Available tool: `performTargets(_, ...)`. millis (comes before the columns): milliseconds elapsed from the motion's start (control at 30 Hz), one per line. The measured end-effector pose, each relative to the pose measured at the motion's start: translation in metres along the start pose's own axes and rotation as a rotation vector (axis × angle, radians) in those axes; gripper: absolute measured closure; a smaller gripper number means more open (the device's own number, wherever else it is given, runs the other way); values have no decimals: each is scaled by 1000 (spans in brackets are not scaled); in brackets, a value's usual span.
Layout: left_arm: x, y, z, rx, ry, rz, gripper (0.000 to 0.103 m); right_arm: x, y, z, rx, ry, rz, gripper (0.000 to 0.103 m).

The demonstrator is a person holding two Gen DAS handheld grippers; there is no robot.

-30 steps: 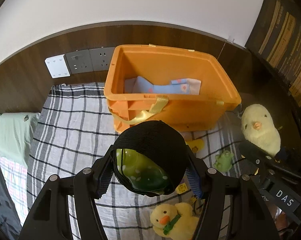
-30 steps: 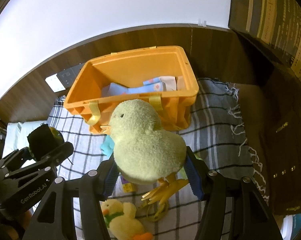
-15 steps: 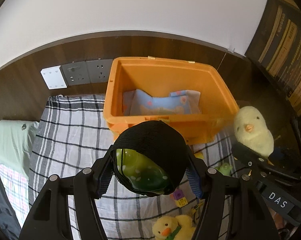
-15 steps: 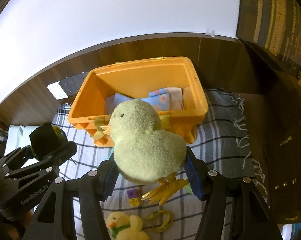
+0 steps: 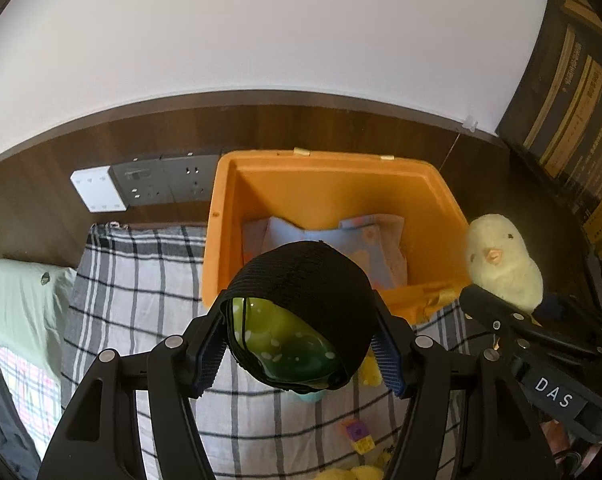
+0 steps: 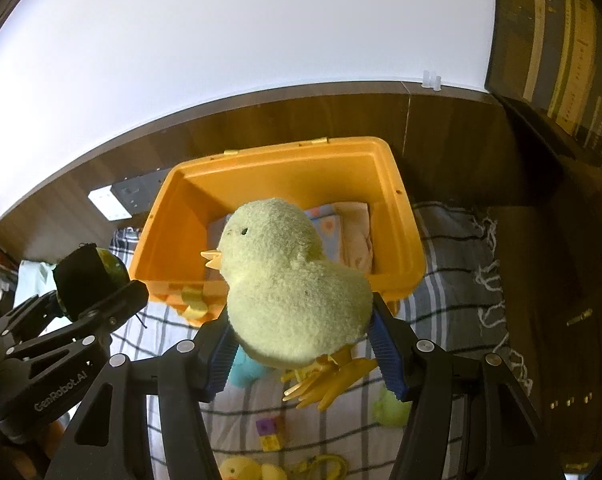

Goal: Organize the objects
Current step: 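Carry the chick plush and green ball with both grippers over the orange crate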

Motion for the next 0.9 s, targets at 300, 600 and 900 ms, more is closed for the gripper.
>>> performTargets(300, -13, 28, -3, -34, -1, -8, 39, -12, 29, -4, -12, 4, -6, 43)
performTargets(600, -38, 46, -2, -62, 14, 23, 39, -36, 51, -4, 1, 4, 28, 43)
performTargets(900, -76, 49, -2, -81, 22, 89, 39, -72, 59, -8, 3, 1, 99, 43)
Point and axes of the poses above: each gripper's, at about its wrist camera, not at the fingertips, and x roughly against the way its jaws point, z to its left, y to its top, the point moved 9 cm from there along -x, roughly the way its jaws point, and after that the axes turned 4 degrees about x, right-handed, at the moved point
